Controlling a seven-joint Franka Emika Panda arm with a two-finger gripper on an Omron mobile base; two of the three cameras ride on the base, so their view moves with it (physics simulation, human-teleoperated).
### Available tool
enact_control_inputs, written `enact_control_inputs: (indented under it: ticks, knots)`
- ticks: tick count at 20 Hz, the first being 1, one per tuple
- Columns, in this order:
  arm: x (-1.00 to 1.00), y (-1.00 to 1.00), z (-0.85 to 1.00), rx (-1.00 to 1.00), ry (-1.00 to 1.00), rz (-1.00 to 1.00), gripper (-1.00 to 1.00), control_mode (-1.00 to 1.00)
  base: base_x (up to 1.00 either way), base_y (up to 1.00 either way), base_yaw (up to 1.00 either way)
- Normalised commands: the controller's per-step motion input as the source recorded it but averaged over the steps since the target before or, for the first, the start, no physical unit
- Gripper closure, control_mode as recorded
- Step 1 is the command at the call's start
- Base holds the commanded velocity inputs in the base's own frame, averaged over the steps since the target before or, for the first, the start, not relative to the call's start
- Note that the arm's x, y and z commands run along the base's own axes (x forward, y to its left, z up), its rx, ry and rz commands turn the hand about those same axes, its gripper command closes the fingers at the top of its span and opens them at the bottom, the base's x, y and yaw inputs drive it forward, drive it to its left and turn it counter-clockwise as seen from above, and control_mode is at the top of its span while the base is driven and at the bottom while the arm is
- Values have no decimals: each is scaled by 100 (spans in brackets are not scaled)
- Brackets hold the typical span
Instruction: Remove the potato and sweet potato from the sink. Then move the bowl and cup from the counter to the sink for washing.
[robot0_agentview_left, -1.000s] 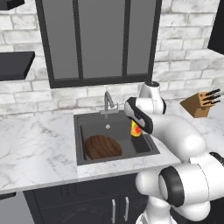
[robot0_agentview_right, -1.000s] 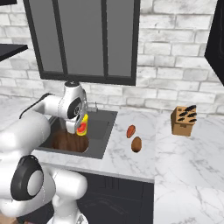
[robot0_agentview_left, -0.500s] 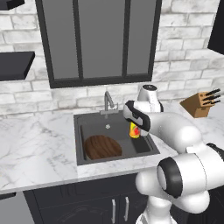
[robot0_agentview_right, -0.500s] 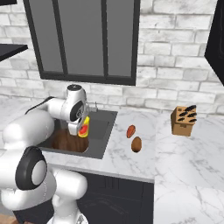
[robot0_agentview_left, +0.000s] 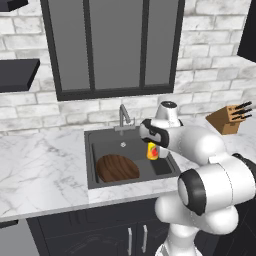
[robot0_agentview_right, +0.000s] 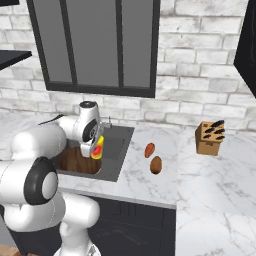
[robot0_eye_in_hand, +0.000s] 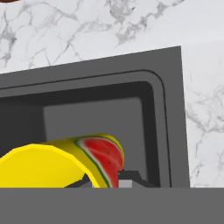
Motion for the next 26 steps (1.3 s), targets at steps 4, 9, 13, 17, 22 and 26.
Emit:
enact_control_inputs:
  ticks: [4,9,13,17,22,26]
  knots:
    - [8,-1,-22,0,0,2,100,-100,0,0,0]
    - [7,-2,-22,0,0,2,100,-100,0,0,0]
    - [4,-3,-22,0,0,2,100,-100,0,0,0]
    - [0,-1,-22,0,0,2,100,-100,0,0,0]
    - [1,-1,-21,0,0,1,100,-100,0,0,0]
    - [3,-2,-21,0,0,0,100,-100,0,0,0]
